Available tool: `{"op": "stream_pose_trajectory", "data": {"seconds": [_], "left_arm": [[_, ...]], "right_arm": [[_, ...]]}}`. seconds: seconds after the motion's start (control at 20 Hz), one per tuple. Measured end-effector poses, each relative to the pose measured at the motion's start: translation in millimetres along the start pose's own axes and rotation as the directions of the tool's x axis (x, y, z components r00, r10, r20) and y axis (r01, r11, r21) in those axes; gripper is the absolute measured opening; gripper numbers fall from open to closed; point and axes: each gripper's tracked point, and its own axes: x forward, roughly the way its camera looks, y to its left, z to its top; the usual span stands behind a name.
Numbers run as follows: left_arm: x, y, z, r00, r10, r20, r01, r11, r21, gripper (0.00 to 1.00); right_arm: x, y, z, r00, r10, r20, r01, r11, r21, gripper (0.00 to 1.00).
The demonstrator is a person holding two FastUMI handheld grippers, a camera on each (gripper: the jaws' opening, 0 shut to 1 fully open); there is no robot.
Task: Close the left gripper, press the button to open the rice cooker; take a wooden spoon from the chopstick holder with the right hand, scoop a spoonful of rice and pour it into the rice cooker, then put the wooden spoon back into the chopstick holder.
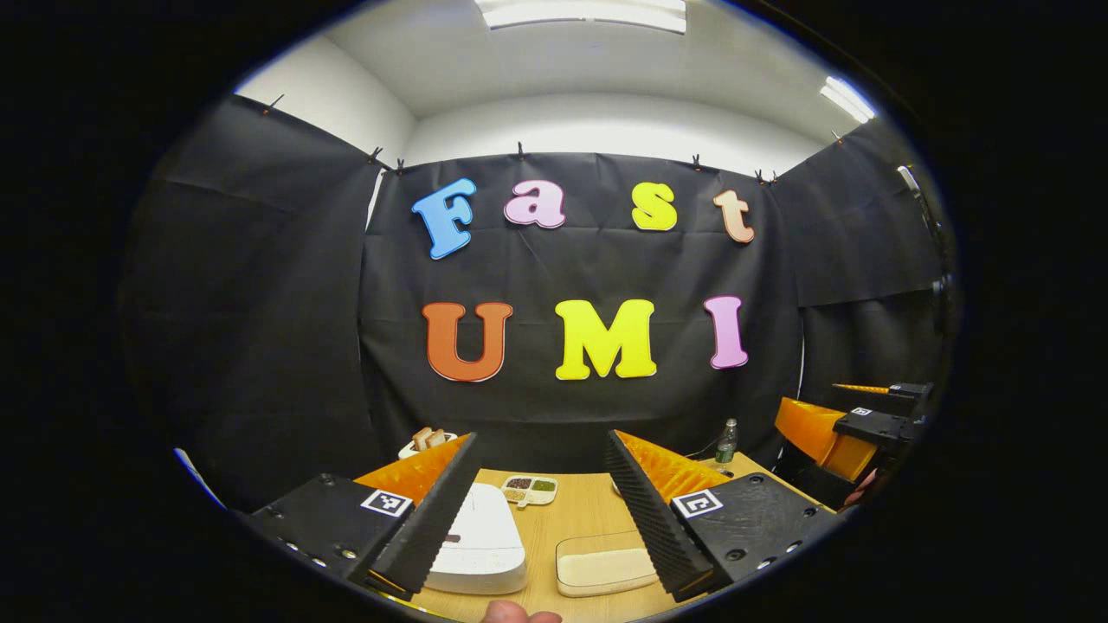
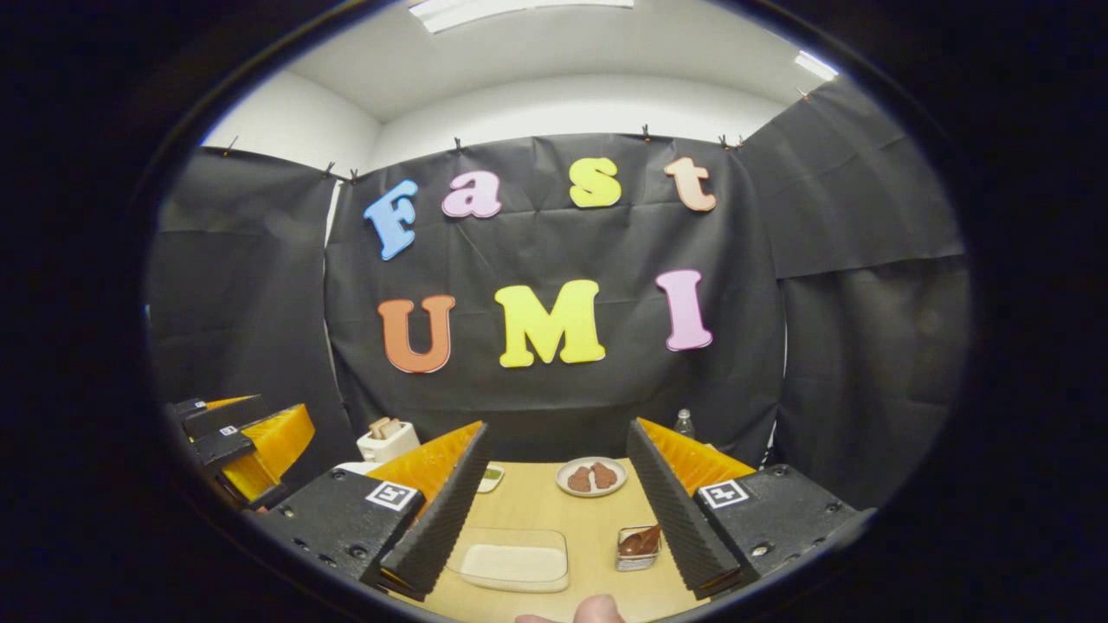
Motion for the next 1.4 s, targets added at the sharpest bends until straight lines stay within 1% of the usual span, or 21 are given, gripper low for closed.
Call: {"op": "stream_pose_trajectory", "data": {"seconds": [0.3,0.45,0.5,0.65,0.85,0.95,1.0,1.05,1.1,1.2,1.25,1.3,1.35,1.4], "left_arm": [[8.7,10.4,-9.8,0.998,0.054,-0.017,-0.054,0.998,0.011,0.94],[16.6,17.0,-23.8,0.996,0.056,-0.063,-0.057,0.998,-0.007,0.94],[18.9,18.6,-30.7,0.995,0.051,-0.083,-0.053,0.998,-0.017,0.94],[18.2,32.0,-50.2,0.989,0.078,-0.126,-0.079,0.997,-0.003,0.94],[17.0,51.2,-80.8,0.972,0.107,-0.211,-0.110,0.994,-0.004,0.94],[21.5,56.4,-94.1,0.961,0.096,-0.258,-0.105,0.994,-0.018,0.94],[22.8,60.5,-98.8,0.955,0.098,-0.279,-0.108,0.994,-0.020,0.90],[25.9,65.7,-103.1,0.950,0.102,-0.297,-0.111,0.994,-0.016,0.78],[29.6,70.3,-106.5,0.943,0.105,-0.316,-0.114,0.993,-0.011,0.73],[38.6,76.1,-120.4,0.926,0.096,-0.366,-0.108,0.994,-0.014,0.58],[41.9,78.2,-127.0,0.919,0.083,-0.385,-0.100,0.995,-0.023,0.40],[44.7,84.2,-130.8,0.911,0.088,-0.404,-0.107,0.994,-0.023,0.32],[48.4,90.0,-138.5,0.901,0.085,-0.426,-0.105,0.994,-0.023,0.15],[51.4,93.2,-146.2,0.892,0.075,-0.446,-0.096,0.995,-0.024,0.10]], "right_arm": [[10.5,1.3,-0.3,1.000,0.026,-0.003,-0.026,1.000,0.003,1.00],[17.0,-6.9,-3.7,1.000,0.023,-0.009,-0.023,1.000,0.007,1.00],[19.7,-7.5,-6.5,0.999,0.031,-0.020,-0.030,0.999,0.015,1.00],[27.8,-9.6,-23.4,0.995,0.062,-0.078,-0.059,0.997,0.043,1.00],[33.7,-22.8,-25.5,0.995,0.050,-0.081,-0.048,0.998,0.030,1.00],[34.2,-26.1,-28.5,0.995,0.048,-0.083,-0.045,0.999,0.028,1.00],[33.8,-28.5,-30.2,0.996,0.045,-0.083,-0.043,0.999,0.026,1.00],[33.2,-31.7,-31.2,0.996,0.039,-0.085,-0.037,0.999,0.022,1.00],[31.9,-35.4,-32.2,0.996,0.032,-0.087,-0.030,0.999,0.018,1.00],[31.0,-42.4,-36.8,0.996,0.019,-0.090,-0.018,1.000,0.010,1.00],[30.0,-47.6,-37.8,0.996,0.008,-0.092,-0.008,1.000,0.004,1.00],[29.4,-53.8,-38.7,0.996,-0.006,-0.093,0.006,1.000,0.001,1.00],[29.3,-59.6,-40.9,0.995,-0.021,-0.095,0.021,1.000,0.002,1.00],[29.2,-65.0,-44.2,0.994,-0.035,-0.102,0.036,0.999,0.007,1.00]]}}
